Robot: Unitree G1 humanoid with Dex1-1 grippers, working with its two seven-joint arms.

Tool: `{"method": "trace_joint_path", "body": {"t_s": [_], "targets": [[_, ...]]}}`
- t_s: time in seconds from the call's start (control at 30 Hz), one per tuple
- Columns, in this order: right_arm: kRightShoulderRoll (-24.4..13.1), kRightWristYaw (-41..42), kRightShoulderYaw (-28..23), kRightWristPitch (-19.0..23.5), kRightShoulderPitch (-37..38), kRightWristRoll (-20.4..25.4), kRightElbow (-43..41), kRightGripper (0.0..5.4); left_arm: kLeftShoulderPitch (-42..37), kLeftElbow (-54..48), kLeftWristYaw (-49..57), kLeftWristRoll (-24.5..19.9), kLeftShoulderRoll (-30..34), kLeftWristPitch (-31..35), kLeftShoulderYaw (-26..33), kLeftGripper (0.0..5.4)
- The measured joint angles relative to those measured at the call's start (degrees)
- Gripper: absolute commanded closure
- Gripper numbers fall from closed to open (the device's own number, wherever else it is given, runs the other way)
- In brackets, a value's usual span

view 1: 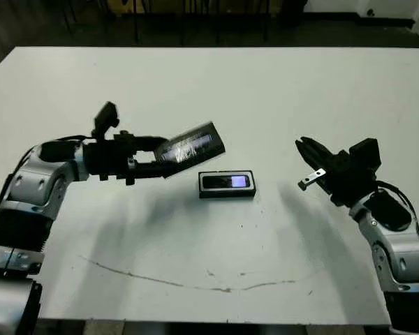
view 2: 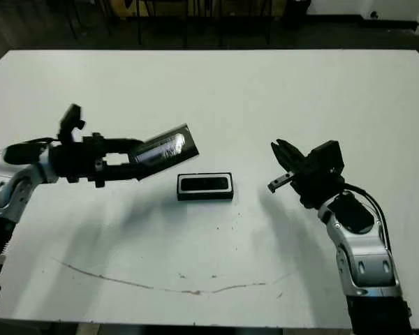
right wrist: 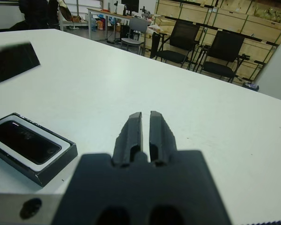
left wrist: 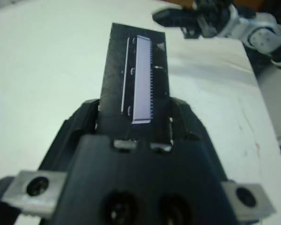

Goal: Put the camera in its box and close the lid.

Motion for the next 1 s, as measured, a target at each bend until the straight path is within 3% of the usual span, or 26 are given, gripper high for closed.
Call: {"method": "trace_joint_path", "body": {"t_s": [0.53,1.0], "targets": [[0.0,0.7,-0.2,0.4,0.0,0.1,0.9,5.4,-4.9,14.3,-1.8,7.1,-7.2,-8.2,-2.1,2.67],[0.0,1.0,-0.4,-0.2,0.0,0.0,1.9,5.4,-8.8,21.8,-4.4,11.3,-9.1,-9.1,-3.9,2.67]]}}
